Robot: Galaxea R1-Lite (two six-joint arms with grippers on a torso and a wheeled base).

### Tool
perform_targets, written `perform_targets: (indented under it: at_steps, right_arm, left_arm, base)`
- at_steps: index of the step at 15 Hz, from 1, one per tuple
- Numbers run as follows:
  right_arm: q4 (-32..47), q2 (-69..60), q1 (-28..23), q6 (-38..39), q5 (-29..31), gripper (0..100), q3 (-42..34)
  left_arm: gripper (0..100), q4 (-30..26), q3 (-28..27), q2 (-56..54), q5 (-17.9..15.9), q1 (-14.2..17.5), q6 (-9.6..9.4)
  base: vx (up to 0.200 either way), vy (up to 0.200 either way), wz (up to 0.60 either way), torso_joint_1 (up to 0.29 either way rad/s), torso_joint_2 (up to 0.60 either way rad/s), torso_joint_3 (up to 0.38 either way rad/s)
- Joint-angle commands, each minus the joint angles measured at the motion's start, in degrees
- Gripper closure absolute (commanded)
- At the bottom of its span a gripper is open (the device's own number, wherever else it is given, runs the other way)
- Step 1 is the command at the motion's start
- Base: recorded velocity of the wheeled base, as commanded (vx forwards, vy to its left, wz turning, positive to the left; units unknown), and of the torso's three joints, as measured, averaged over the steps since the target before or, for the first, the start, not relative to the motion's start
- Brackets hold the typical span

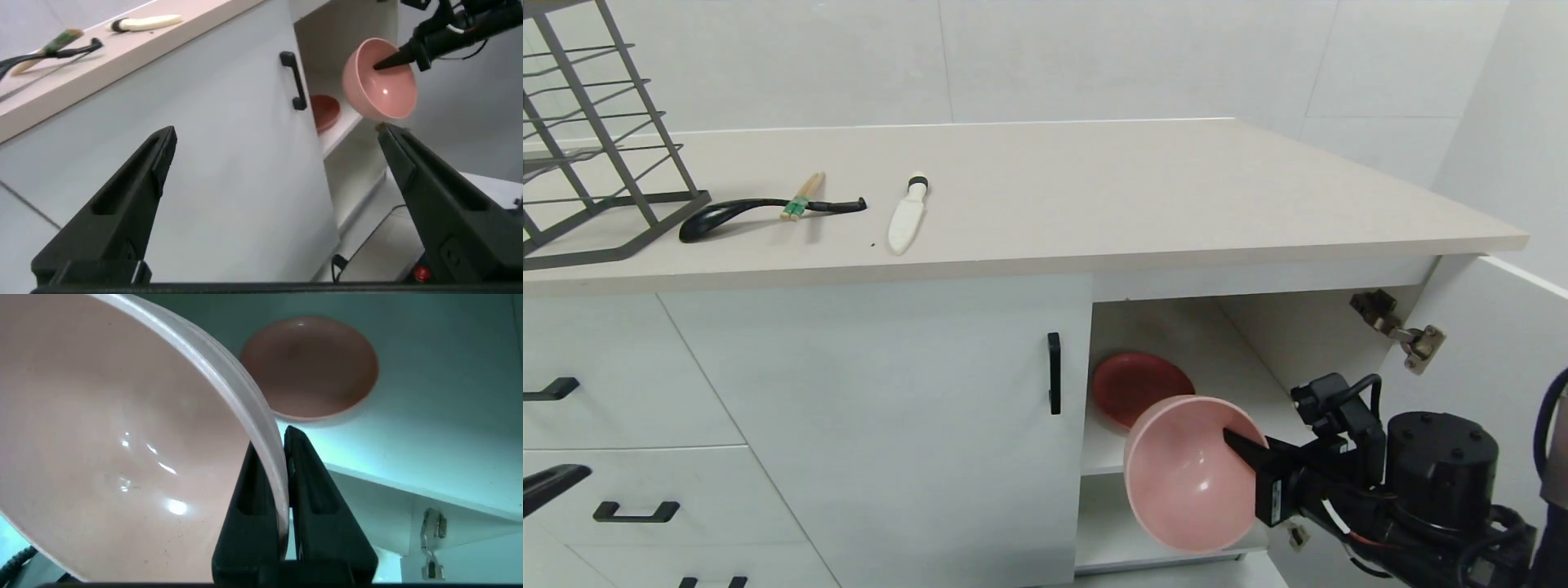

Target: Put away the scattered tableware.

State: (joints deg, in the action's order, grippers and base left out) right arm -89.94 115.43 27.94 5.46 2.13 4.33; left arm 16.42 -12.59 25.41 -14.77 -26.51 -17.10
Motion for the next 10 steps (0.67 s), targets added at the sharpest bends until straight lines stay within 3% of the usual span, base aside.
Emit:
perform_targets:
  at_steps: [1,4,10]
  right_arm:
    - [-0.1,3.7,-3.4,-0.1,-0.1,100,3.8]
    - [-0.1,8.4,-5.6,0.2,-0.5,100,10.7]
    - [-0.1,20.0,-8.0,0.3,-3.5,100,25.0]
  left_arm:
    - [0,0.1,0.0,-0.4,0.0,2.3,0.05]
    - [0,0.2,-0.3,-1.1,0.0,5.6,0.23]
    - [0,0.0,-1.9,-1.2,0.5,7.6,0.4]
  base:
    - [0.0,0.0,0.0,0.0,0.0,0.0]
    - [0.0,0.0,0.0,0.0,0.0,0.0]
    - [0.0,0.0,0.0,0.0,0.0,0.0]
